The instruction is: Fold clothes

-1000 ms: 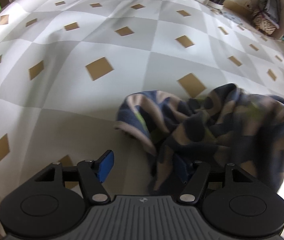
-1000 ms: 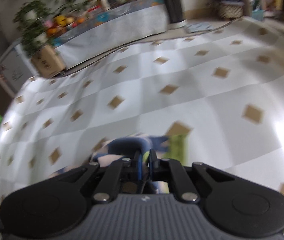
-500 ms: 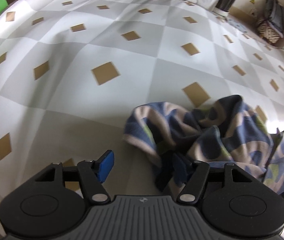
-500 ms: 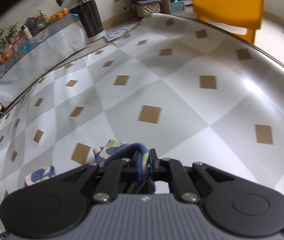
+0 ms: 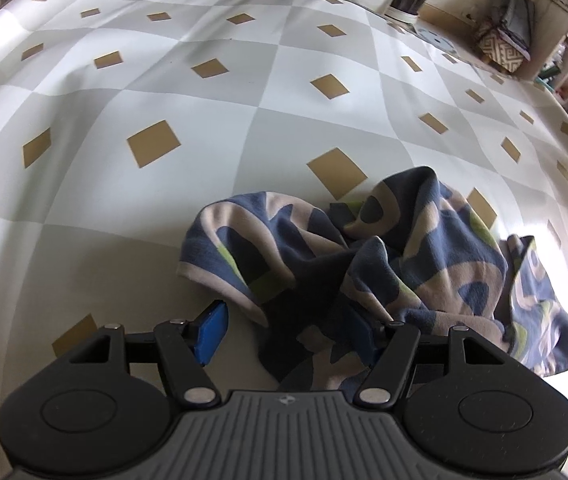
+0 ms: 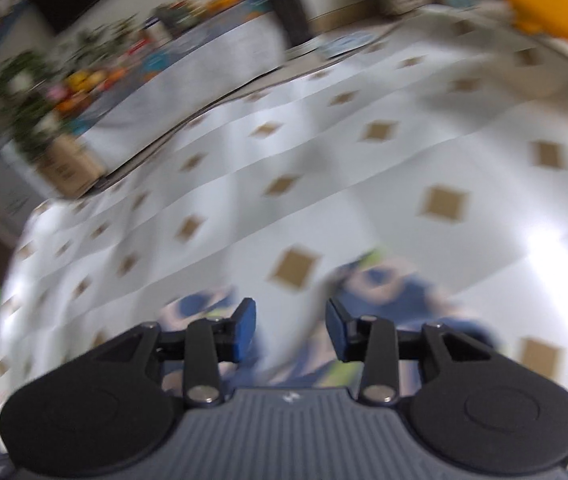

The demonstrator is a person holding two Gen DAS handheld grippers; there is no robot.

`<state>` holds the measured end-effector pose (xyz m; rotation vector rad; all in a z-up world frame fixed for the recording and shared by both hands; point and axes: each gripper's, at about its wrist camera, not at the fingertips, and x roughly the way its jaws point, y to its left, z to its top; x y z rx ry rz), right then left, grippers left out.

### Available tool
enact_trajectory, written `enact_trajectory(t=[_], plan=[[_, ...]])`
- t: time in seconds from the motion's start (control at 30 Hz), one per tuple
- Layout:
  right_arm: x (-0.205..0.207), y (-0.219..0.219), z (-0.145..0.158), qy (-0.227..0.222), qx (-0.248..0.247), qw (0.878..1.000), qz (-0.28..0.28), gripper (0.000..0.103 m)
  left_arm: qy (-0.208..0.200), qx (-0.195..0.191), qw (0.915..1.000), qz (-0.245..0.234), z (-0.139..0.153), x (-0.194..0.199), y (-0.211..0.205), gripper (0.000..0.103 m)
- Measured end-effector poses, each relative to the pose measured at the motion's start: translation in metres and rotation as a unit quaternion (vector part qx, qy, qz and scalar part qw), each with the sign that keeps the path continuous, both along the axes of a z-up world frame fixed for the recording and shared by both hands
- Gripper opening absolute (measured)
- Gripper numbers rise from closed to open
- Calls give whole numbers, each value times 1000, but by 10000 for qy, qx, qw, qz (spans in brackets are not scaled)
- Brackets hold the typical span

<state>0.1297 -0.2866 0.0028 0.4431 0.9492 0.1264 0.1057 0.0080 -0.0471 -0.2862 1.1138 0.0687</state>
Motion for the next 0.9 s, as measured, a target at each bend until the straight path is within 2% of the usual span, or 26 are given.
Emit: enact_trajectory(t=[0.1, 0.23, 0.5, 0.6, 0.67, 0.8, 0.9], plan=[[3, 25, -7, 243, 134, 9983, 513, 43, 5, -54, 10000, -1, 1, -1, 1, 64], [4, 45, -21, 597, 6, 9952, 772, 46, -30, -212, 9997, 81, 4, -1, 7, 64], [4, 47, -47, 1143, -126, 9914, 629, 49, 30, -296, 9996, -30, 4, -3, 2, 64], [3, 47, -52, 1245, -415, 9893, 630, 49, 20, -302, 9995, -80, 5, -3, 0, 64], [2, 46, -53, 1266, -524, 9888, 595, 48, 3, -301, 9995, -113, 6, -4, -1, 64], [0, 43, -53, 1312, -817, 9863, 572, 35, 3, -211, 9995, -214, 6, -4, -4, 64], [-4, 41, -57, 1503, -1198, 9793, 634, 34, 34, -170, 9995, -282, 4, -4, -6, 64]])
